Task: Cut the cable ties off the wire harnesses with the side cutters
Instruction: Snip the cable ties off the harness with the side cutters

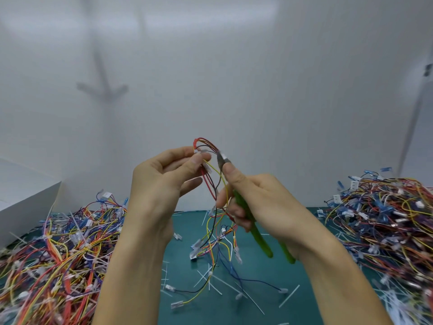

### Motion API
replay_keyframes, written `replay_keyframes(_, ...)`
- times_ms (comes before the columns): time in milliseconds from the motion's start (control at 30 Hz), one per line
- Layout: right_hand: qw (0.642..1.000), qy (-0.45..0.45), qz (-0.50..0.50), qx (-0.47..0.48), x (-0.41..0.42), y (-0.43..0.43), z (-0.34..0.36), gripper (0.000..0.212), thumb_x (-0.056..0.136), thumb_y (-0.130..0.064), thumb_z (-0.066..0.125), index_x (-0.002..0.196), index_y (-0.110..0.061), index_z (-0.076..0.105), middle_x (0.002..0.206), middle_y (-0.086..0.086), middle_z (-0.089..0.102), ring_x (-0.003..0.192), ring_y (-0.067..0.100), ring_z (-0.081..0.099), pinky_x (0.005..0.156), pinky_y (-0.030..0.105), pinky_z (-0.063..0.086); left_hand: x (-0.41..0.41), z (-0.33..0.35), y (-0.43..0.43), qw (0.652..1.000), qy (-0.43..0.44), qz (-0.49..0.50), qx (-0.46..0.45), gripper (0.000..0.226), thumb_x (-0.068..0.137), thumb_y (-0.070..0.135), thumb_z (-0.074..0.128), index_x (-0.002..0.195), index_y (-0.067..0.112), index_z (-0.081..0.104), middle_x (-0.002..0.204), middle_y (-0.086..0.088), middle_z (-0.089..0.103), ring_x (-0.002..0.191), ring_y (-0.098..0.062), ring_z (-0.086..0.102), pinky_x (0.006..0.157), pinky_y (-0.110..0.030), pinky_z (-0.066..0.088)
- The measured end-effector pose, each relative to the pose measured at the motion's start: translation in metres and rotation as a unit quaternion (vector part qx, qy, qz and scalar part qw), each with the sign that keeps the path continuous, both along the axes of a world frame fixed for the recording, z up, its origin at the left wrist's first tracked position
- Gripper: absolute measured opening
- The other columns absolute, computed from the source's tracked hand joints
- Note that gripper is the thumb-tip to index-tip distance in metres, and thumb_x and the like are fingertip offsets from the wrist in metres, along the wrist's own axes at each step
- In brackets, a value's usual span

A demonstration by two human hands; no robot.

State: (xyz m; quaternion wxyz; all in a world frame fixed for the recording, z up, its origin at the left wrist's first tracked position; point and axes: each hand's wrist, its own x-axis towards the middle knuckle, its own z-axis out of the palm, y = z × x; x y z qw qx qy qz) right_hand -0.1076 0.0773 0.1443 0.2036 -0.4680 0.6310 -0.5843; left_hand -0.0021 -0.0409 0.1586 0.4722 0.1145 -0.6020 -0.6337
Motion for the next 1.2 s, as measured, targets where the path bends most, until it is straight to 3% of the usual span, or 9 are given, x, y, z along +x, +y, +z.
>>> replay_keyframes(67, 1.0, -0.025, -0.001, -0.019, -0.001, 0.003, 0.004, 0.064, 0.081, -0.069, 0.046, 0.072, -0.011, 0.071, 0.053, 0.001, 0.048, 0.046, 0.017, 0.044, 0.052, 0.027, 0.041, 0.001, -0.001, -0.003, 1.0, -0.002, -0.001, 0.014, 0.009, 0.076, 0.02, 0.074, 0.084, 0.016, 0.076, 0.086, 0.0, 0.078, 0.072, -0.008, 0.071, 0.062, -0.019, 0.057)
replay_keyframes(233, 0.995, -0.041, -0.055, -0.075, -0.006, 0.006, 0.004, 0.046, 0.085, -0.052, 0.064, 0.083, -0.007, 0.072, 0.057, 0.001, 0.053, 0.049, 0.015, 0.047, 0.05, 0.024, 0.044, 0.001, -0.001, -0.001, 1.0, -0.002, -0.008, 0.03, 0.008, 0.088, 0.015, 0.068, 0.086, 0.015, 0.075, 0.083, 0.001, 0.077, 0.065, -0.011, 0.071, 0.06, -0.021, 0.058)
replay_keyframes(367, 0.99, -0.05, -0.071, -0.109, -0.011, 0.007, 0.002, 0.032, 0.09, -0.029, 0.069, 0.095, 0.003, 0.07, 0.057, 0.0, 0.052, 0.049, 0.016, 0.045, 0.05, 0.027, 0.045, -0.001, -0.001, 0.001, 0.999, 0.003, -0.03, 0.031, 0.018, 0.081, 0.018, 0.07, 0.098, 0.011, 0.069, 0.084, 0.001, 0.077, 0.065, -0.017, 0.073, 0.054, -0.02, 0.055)
replay_keyframes(533, 0.986, -0.062, -0.086, -0.131, -0.012, 0.007, 0.002, 0.031, 0.091, -0.029, 0.067, 0.097, 0.001, 0.071, 0.057, -0.002, 0.054, 0.048, 0.014, 0.046, 0.049, 0.023, 0.047, -0.002, -0.003, 0.004, 0.997, -0.026, -0.065, -0.017, 0.023, 0.07, 0.024, 0.073, 0.091, 0.016, 0.07, 0.087, -0.005, 0.076, 0.069, -0.023, 0.074, 0.057, -0.023, 0.056)
replay_keyframes(733, 0.98, -0.053, -0.129, -0.144, -0.009, 0.005, 0.004, 0.033, 0.09, -0.038, 0.068, 0.061, -0.021, 0.072, 0.054, 0.0, 0.047, 0.048, 0.013, 0.044, 0.048, 0.023, 0.043, -0.003, -0.006, 0.005, 0.964, -0.142, -0.119, -0.191, 0.011, 0.082, 0.017, 0.075, 0.091, 0.024, 0.074, 0.088, 0.0, 0.075, 0.072, -0.024, 0.075, 0.065, -0.026, 0.059)
replay_keyframes(967, 0.98, 0.062, -0.127, -0.139, -0.016, 0.012, 0.006, 0.024, 0.086, -0.018, 0.073, 0.075, 0.001, 0.063, 0.059, 0.006, 0.043, 0.058, 0.02, 0.039, 0.057, 0.034, 0.037, -0.013, -0.02, -0.008, 0.94, -0.259, -0.117, -0.19, 0.02, 0.098, 0.025, 0.056, 0.09, 0.016, 0.071, 0.089, 0.001, 0.077, 0.078, -0.015, 0.075, 0.071, -0.028, 0.057)
replay_keyframes(1067, 0.981, 0.09, -0.114, -0.128, -0.012, 0.015, 0.009, 0.02, 0.087, -0.017, 0.072, 0.08, 0.0, 0.064, 0.063, 0.018, 0.048, 0.059, 0.019, 0.038, 0.061, 0.035, 0.037, -0.022, -0.043, -0.027, 0.858, -0.455, 0.004, -0.238, 0.045, 0.098, 0.04, 0.052, 0.08, 0.002, 0.068, 0.078, -0.01, 0.076, 0.068, -0.022, 0.074, 0.072, -0.035, 0.059)
replay_keyframes(1133, 0.981, 0.096, -0.117, -0.12, -0.011, 0.016, 0.009, 0.018, 0.088, -0.016, 0.071, 0.083, 0.0, 0.066, 0.067, 0.024, 0.055, 0.058, 0.018, 0.04, 0.061, 0.035, 0.039, -0.022, -0.059, -0.036, 0.775, -0.581, -0.027, -0.247, 0.063, 0.094, 0.055, 0.053, 0.08, -0.004, 0.069, 0.072, -0.013, 0.075, 0.065, -0.023, 0.074, 0.069, -0.034, 0.062)
replay_keyframes(1200, 0.979, 0.104, -0.13, -0.115, -0.012, 0.017, 0.01, 0.017, 0.089, -0.018, 0.07, 0.084, -0.002, 0.069, 0.061, 0.01, 0.052, 0.056, 0.016, 0.042, 0.059, 0.034, 0.04, -0.023, -0.071, -0.044, 0.746, -0.625, -0.112, -0.201, 0.062, 0.088, 0.056, 0.062, 0.086, -0.005, 0.071, 0.076, -0.014, 0.076, 0.065, -0.021, 0.074, 0.062, -0.028, 0.06)
